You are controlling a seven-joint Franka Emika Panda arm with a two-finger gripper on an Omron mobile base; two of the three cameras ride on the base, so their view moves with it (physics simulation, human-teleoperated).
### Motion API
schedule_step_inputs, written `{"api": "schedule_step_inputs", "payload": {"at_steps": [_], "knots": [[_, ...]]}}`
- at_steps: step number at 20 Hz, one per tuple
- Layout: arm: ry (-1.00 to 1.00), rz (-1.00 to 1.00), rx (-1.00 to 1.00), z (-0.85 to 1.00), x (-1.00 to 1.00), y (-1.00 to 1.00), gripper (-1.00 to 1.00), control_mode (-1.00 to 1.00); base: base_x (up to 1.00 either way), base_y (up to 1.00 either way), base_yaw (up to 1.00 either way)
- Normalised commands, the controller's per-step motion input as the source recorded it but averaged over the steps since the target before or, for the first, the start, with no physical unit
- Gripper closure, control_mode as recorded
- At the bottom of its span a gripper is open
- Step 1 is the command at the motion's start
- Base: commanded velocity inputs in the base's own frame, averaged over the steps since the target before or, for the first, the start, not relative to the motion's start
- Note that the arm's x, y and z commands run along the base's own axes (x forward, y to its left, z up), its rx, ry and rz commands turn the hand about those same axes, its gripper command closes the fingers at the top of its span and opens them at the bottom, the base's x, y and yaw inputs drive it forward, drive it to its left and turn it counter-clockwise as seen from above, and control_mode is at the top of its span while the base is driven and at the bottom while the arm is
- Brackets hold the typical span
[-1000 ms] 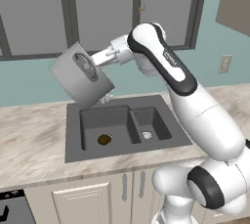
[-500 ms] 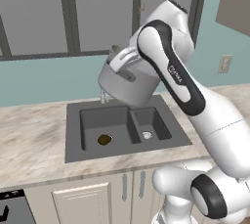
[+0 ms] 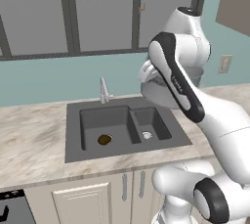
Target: Dump the avocado from the pot into the sink. Then turn on the water and wash the avocado. Then turn off the water and put the avocado back in the pot.
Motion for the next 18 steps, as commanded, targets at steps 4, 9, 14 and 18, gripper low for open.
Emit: {"api": "schedule_step_inputs", "payload": {"at_steps": [4, 9, 14, 18], "knots": [[0.01, -0.11, -0.02, -0.67, 0.32, -1.00, 1.00, -1.00, 0.00, 0.00, 0.00], [0.02, -0.06, 0.00, -0.74, 0.36, -1.00, 1.00, -1.00, 0.00, 0.00, 0.00], [0.00, -0.03, 0.00, -0.69, 0.25, -1.00, 1.00, -1.00, 0.00, 0.00, 0.00], [0.00, -0.02, 0.00, -0.60, 0.39, -0.91, 1.00, -1.00, 0.00, 0.00, 0.00]]}}
